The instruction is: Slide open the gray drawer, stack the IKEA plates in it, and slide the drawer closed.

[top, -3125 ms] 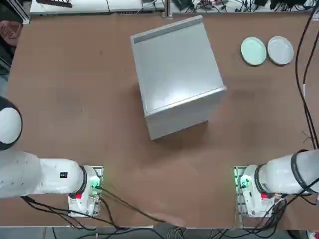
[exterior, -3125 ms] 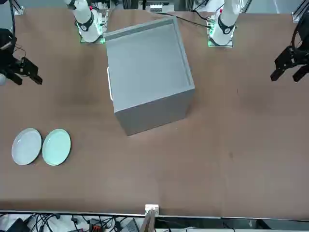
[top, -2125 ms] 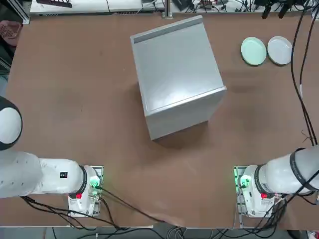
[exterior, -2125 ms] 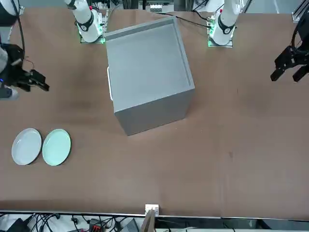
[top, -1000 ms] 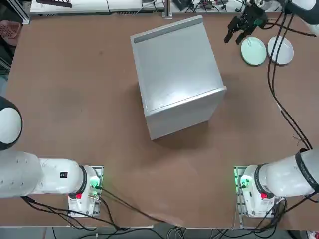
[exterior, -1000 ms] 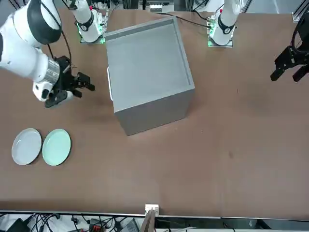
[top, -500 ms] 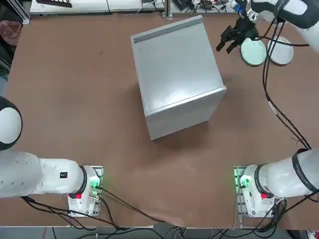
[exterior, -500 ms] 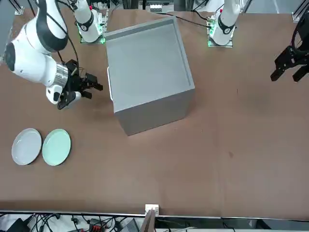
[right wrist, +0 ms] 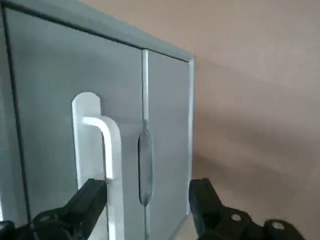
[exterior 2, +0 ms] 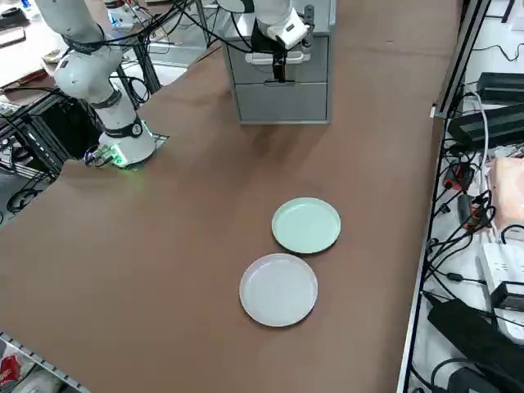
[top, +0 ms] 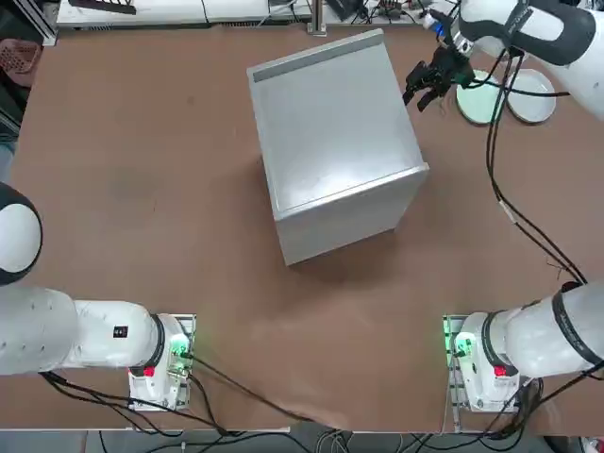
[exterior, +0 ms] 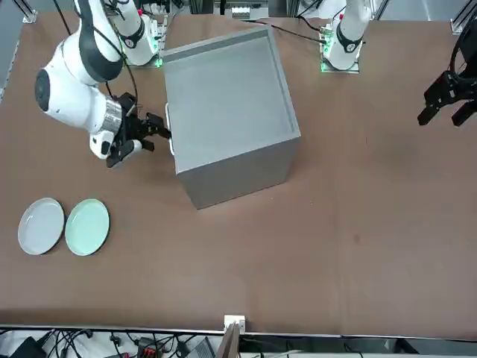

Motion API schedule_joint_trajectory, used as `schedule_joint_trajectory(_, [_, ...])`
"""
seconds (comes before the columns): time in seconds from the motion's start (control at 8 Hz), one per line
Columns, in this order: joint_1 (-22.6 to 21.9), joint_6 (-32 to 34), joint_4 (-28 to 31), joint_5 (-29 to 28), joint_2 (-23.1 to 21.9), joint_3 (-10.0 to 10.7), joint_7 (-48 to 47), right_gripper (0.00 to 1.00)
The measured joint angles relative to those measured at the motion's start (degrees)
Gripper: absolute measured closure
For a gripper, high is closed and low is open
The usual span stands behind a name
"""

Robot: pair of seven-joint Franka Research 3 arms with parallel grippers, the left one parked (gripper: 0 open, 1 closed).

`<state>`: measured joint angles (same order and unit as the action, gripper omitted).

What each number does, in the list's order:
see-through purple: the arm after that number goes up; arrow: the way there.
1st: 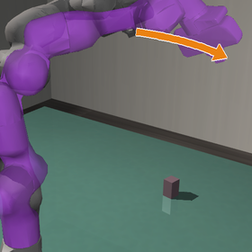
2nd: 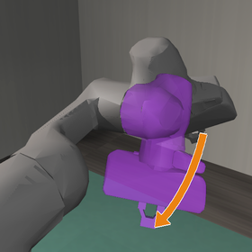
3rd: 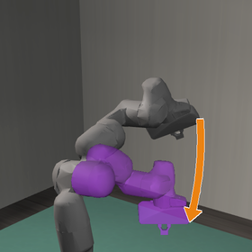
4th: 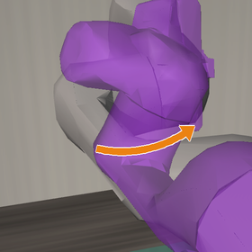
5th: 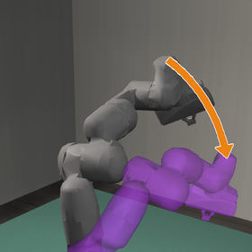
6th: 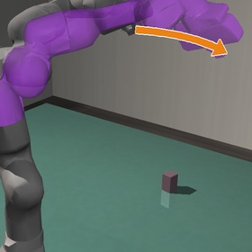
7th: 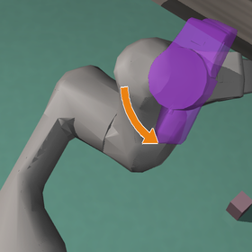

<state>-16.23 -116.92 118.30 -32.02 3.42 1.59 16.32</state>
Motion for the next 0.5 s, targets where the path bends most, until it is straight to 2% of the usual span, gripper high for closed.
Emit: schedule_joint_trajectory(0.5, [-1.6, -1.7, 0.2, -0.1, 0.4, 0.0, 0.0, 0.0])
